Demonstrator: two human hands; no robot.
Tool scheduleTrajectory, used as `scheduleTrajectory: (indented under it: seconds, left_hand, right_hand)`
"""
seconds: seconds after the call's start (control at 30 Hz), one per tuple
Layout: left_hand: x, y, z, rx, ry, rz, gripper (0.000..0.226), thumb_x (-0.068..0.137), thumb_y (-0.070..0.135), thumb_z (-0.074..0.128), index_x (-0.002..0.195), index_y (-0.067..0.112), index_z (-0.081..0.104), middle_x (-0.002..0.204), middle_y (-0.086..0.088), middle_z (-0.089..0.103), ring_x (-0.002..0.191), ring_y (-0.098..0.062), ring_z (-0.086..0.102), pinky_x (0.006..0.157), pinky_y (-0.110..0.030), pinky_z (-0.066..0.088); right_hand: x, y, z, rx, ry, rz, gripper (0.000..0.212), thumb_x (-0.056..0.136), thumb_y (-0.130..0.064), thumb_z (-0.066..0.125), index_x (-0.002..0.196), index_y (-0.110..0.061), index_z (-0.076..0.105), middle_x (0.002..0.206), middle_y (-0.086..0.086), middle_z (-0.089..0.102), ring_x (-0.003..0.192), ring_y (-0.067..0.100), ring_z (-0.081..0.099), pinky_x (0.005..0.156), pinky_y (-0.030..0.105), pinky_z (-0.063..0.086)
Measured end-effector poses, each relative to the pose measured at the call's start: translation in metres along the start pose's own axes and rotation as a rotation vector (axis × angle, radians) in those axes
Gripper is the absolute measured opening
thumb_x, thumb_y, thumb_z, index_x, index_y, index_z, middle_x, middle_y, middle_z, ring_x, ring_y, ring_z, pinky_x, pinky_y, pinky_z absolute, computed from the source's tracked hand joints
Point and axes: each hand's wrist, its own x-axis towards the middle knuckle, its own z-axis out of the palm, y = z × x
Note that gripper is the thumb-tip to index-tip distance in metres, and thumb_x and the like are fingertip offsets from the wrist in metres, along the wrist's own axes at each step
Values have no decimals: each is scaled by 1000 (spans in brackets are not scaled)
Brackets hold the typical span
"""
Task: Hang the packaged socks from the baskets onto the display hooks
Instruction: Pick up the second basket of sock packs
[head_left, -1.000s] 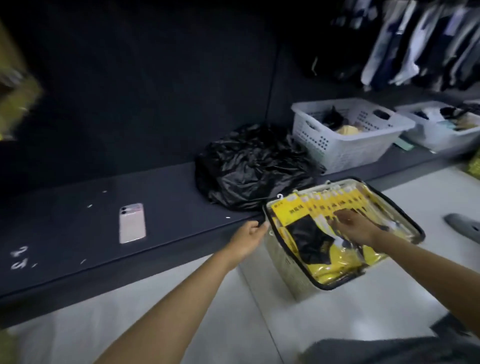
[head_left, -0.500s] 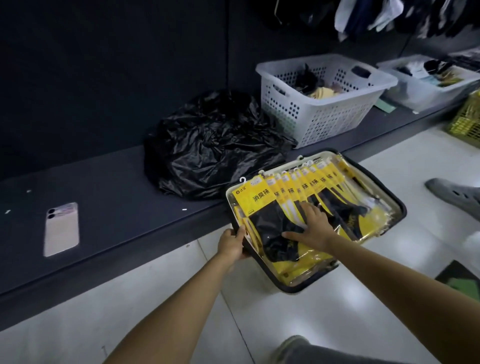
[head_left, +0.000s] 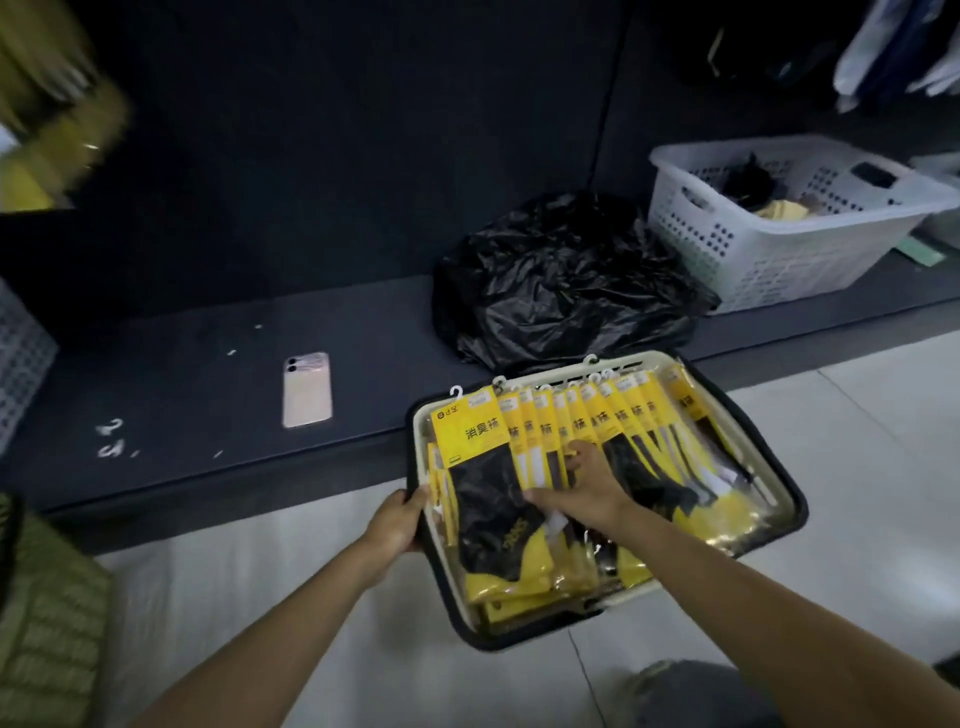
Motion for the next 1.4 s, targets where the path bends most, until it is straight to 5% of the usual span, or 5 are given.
scheduleTrajectory:
  seconds: [0.33,0.77,0.93,1.13,1.4]
  left_hand:
    - [-60,-76,-199,265,292,10,43,94,53,38,77,19,60,75,0,66,64,-10,62,60,-23,48]
    - [-83,-104,-258,201,357,6,60,93,50,46,132,5,47,110,-6,60,114,-24,56,85,-21,39]
    - [-88,-91,-260,325,526,178,76,90,51,50,145,6,26,149,-13,32,136,-26,34,111,-37,30]
    - [-111,5,-243,-268,296,421,71,83,60,51,141,22,37,136,4,54,126,-17,50,106,-38,39]
    - [-130,41,-200,133,130,608,53,98,23,46,141,13,17,138,6,39,125,-2,39,88,1,36]
  right_hand:
    - [-58,-85,189,38,-300,-63,80,77,-36,77,136,-13,28,132,8,44,110,18,46,86,25,37]
    - [-73,-145,305,235,-391,31,91,75,-39,78,147,-11,30,150,9,35,136,32,37,109,43,36]
    - [-75,-161,288,137,-332,-69,39,81,-25,75,113,-12,58,122,10,62,105,24,60,84,32,48]
    - [-85,-223,210,205,-470,-472,40,80,-27,75,113,-40,54,101,-29,67,95,-11,62,80,12,51]
    - [-78,-220,147,50,-475,-670,45,85,-21,70,126,-22,53,116,-13,65,98,-11,61,77,5,46]
